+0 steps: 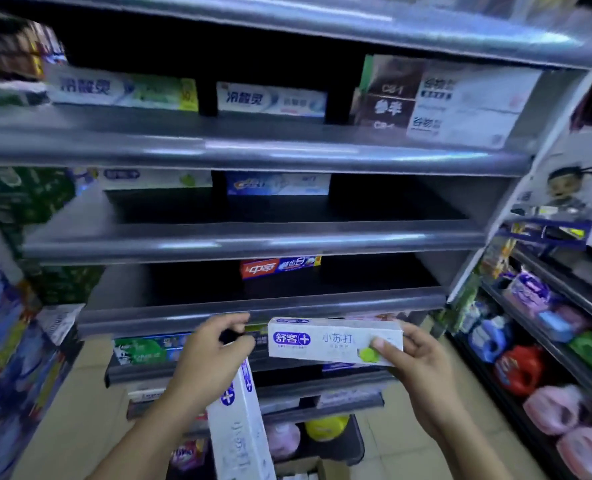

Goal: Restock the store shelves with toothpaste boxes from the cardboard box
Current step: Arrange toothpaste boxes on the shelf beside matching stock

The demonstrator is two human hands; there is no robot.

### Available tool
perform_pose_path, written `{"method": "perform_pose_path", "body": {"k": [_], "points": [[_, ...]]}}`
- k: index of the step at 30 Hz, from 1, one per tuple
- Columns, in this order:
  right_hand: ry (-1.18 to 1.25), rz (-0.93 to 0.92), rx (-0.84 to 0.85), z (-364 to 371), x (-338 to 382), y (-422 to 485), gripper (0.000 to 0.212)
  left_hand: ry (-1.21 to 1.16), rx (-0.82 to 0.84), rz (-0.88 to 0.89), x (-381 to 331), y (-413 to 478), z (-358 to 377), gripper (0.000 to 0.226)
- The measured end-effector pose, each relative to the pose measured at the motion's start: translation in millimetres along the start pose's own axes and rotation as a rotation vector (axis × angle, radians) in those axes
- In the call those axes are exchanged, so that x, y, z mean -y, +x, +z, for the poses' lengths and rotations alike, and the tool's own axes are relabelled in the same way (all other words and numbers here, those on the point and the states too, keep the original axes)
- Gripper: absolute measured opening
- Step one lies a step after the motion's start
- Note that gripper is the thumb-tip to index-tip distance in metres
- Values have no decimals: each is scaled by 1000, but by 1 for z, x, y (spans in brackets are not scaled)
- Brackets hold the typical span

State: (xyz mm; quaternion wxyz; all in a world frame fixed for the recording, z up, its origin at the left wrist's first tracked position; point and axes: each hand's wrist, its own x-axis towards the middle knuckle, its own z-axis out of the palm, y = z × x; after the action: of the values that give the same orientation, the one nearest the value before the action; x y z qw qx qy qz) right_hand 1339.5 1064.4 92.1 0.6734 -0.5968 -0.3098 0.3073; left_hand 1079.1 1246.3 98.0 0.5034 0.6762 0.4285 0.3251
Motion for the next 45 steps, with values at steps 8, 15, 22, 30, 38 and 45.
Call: {"method": "perform_pose_path", "body": {"k": [8,15,22,30,38,45], "points": [[98,-10,-43,-86,4,59,67,50,229,-36,-54,16,106,55],[-36,-129,-126,-127,7,118,52,16,148,-21,-95,38,168,48],[-338,-169,-212,-138,7,167,54,40,55,-107,-100,70,202,46],[-781,-34,-101,-140,-9,186,44,133,7,-200,-81,88,226,31],[-645,-139,-163,-145,-12,164,51,58,-147,-209,-76,93,221,44],[-117,59,-7,-137,-14,95,22,-409,-490,-452,-76,93,219,21]]}}
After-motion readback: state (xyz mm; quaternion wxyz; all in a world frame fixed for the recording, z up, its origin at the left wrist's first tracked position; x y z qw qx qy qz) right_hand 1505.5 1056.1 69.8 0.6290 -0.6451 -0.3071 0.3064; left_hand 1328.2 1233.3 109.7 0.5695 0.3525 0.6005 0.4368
